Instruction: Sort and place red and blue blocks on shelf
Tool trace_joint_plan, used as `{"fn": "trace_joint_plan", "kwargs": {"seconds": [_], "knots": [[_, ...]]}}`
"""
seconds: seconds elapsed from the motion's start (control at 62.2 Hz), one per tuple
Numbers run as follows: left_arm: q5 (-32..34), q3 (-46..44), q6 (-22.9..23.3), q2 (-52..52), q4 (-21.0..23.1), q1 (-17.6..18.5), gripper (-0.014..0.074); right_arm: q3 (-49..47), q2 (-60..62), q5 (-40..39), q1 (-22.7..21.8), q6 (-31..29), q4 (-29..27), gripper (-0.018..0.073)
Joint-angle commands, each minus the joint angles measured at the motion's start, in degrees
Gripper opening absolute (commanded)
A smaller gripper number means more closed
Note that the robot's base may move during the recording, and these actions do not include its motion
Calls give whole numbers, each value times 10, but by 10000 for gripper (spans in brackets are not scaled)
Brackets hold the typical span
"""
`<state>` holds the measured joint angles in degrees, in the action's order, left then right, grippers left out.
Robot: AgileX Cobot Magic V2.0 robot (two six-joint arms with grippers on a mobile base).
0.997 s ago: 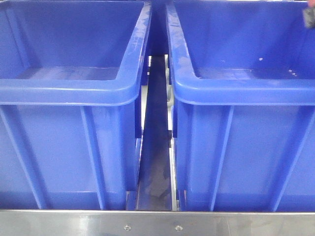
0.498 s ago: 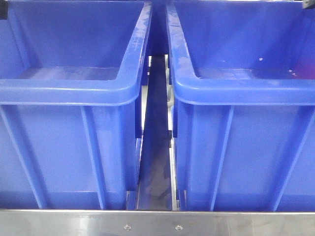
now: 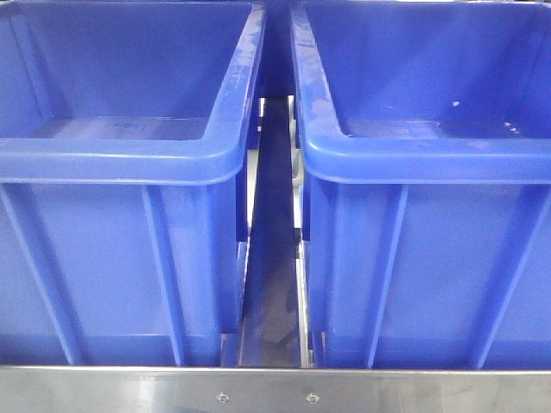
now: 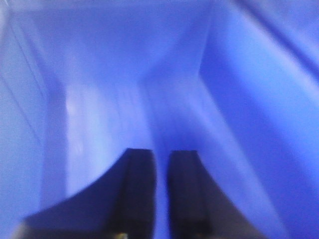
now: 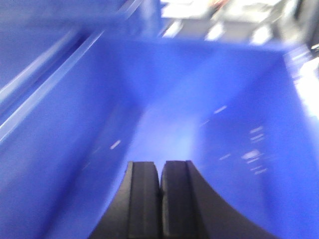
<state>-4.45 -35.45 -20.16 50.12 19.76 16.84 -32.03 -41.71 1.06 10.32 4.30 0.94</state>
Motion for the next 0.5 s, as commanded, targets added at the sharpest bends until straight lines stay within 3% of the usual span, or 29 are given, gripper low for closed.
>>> {"fn": "trace_joint_plan", "kwargs": {"seconds": [0.0, 0.129, 0.273, 0.482], "knots": [[53, -22, 0, -23, 1, 3, 127, -21, 22, -41, -22, -4, 5, 50], [57, -20, 0, -53, 6, 3, 128, -17, 60, -11, -54, -4, 5, 50], [116, 8, 0, -96, 9, 3, 128, 8, 109, -11, -65, -4, 5, 50], [169, 83, 0, -146, 67, 3, 128, 65, 188, -11, -65, -4, 4, 50]]}}
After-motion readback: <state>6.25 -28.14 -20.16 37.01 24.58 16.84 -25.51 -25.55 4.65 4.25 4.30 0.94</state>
